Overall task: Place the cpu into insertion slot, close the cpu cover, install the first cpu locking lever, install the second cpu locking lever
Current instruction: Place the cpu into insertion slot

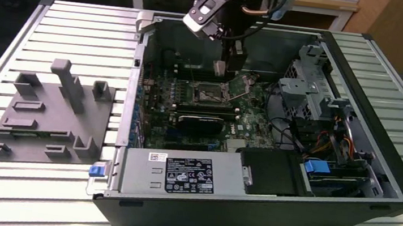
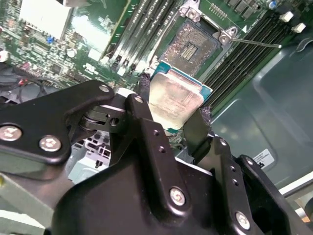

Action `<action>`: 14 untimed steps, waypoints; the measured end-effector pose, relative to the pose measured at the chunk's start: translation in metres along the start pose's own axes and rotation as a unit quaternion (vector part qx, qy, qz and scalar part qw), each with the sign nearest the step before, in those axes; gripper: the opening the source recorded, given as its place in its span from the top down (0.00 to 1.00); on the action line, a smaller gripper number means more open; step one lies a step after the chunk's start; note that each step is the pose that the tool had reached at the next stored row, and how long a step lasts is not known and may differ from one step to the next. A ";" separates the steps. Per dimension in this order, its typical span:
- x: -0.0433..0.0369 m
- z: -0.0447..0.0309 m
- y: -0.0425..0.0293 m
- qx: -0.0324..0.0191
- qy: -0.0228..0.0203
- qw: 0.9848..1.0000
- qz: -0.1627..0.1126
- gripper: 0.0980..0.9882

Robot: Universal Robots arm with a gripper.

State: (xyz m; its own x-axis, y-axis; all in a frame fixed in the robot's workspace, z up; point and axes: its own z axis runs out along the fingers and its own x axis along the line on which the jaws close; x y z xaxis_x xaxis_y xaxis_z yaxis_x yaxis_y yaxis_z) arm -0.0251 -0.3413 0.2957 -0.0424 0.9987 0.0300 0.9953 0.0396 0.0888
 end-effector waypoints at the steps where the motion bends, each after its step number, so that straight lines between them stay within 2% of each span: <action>1: 0.0001 0.0015 -0.0001 0.000 0.003 1.000 0.000 0.52; 9: 0.0065 0.0158 -0.0043 0.000 0.003 1.000 0.000 0.52; 14: 0.0077 0.0209 -0.0048 0.000 0.003 1.000 0.000 0.52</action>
State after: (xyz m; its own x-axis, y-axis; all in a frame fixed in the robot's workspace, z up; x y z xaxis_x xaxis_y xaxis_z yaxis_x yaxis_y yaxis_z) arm -0.0284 -0.3331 0.2747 -0.0422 0.9985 0.0352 0.9953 0.0389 0.0890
